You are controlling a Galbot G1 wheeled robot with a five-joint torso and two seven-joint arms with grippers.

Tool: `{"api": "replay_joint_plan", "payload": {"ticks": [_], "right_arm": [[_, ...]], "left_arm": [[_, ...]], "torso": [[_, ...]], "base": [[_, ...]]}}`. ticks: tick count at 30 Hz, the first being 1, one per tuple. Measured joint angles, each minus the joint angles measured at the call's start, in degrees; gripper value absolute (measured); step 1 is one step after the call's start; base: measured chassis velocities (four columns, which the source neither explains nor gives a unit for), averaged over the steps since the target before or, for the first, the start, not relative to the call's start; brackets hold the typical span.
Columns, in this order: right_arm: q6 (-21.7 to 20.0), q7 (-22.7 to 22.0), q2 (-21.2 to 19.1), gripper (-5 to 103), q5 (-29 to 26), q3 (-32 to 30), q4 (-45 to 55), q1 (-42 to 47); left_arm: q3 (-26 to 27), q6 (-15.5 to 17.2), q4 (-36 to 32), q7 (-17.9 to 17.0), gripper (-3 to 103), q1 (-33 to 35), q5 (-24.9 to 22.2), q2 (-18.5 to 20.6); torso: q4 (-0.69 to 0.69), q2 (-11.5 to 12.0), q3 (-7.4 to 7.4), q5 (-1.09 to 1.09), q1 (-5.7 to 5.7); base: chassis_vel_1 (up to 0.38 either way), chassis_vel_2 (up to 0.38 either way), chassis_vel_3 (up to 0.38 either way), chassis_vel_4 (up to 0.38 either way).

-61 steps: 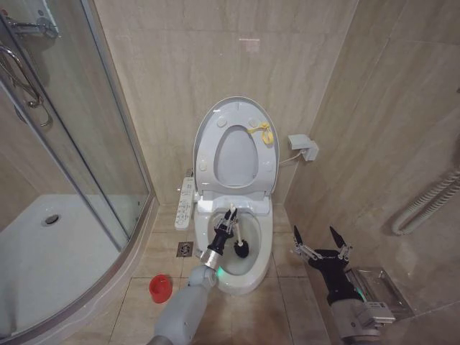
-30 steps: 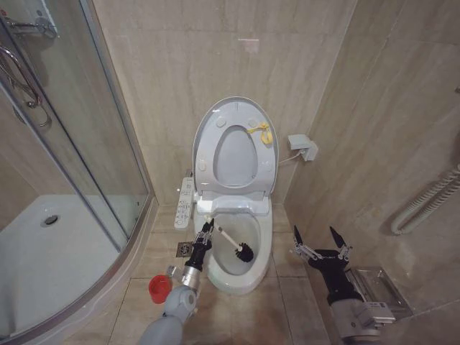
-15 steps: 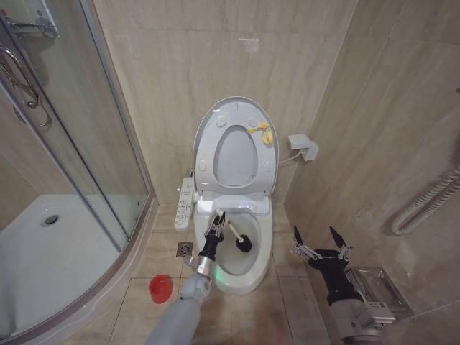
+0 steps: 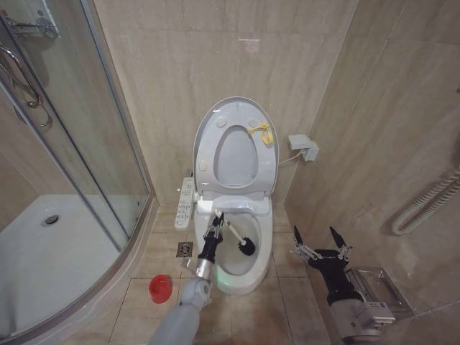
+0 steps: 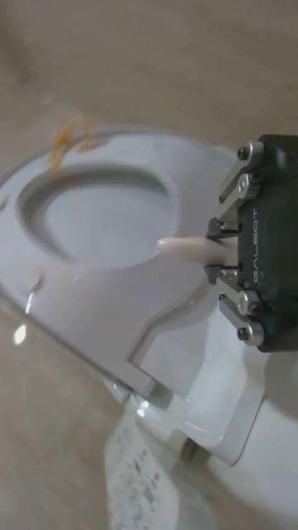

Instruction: Open the toilet lid, clean the toilet bowl with a toilet brush, close the toilet lid, and flush.

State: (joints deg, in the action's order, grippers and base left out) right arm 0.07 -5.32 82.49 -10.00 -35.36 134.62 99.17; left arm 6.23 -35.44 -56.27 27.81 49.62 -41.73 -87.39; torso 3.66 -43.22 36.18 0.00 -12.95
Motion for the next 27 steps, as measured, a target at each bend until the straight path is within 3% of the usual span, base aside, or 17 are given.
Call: {"api": "replay_joint_plan", "payload": {"ticks": [2, 7, 11, 14, 19, 24, 27], "right_arm": [[0.00, 0.00, 0.00, 100, 0.00, 0.00, 0.00, 0.00], [0.00, 0.00, 0.00, 100, 0.00, 0.00, -0.01, 0.00], [0.00, 0.00, 0.00, 100, 0.00, 0.00, 0.00, 0.00], [0.00, 0.00, 0.00, 100, 0.00, 0.00, 0.00, 0.00], [0.00, 0.00, 0.00, 100, 0.00, 0.00, 0.00, 0.00], [0.00, 0.00, 0.00, 100, 0.00, 0.00, 0.00, 0.00], [0.00, 0.00, 0.00, 100, 0.00, 0.00, 0.00, 0.00]], "left_arm": [[0.30, -1.42, 1.69, 0.41, 21, -0.24, 3.50, -0.06], [-0.06, -0.63, 0.51, -0.12, 21, -0.29, 1.68, -0.77], [-1.74, 3.90, -7.02, -2.15, 21, 0.66, -7.44, -1.47], [-1.99, 5.13, -9.86, -2.82, 21, 1.36, -9.78, -1.41], [-1.58, 4.61, -9.01, -1.95, 21, 1.72, -8.05, -0.90], [-0.03, 0.76, -3.34, 0.46, 21, 2.03, 0.35, -0.41], [-0.16, 0.58, -4.03, -1.14, 21, 1.96, -0.43, -0.43]], "torso": [[-0.01, 0.00, 0.00, 0.00, 0.00], [0.01, 0.00, 0.00, 0.00, 0.00], [0.03, 0.00, 0.00, 0.01, 0.00], [0.02, 0.00, 0.00, 0.00, 0.00], [0.02, 0.00, 0.00, 0.01, 0.00], [0.01, 0.00, 0.00, 0.00, 0.00], [0.00, 0.00, 0.00, 0.00, 0.00]], "base": [[0.000, 0.000, 0.000, 0.000], [0.000, 0.000, 0.000, 0.000], [0.000, 0.000, 0.000, 0.000], [0.000, 0.000, 0.000, 0.000], [0.000, 0.000, 0.000, 0.000], [0.000, 0.000, 0.000, 0.000], [0.000, 0.000, 0.000, 0.000]]}}
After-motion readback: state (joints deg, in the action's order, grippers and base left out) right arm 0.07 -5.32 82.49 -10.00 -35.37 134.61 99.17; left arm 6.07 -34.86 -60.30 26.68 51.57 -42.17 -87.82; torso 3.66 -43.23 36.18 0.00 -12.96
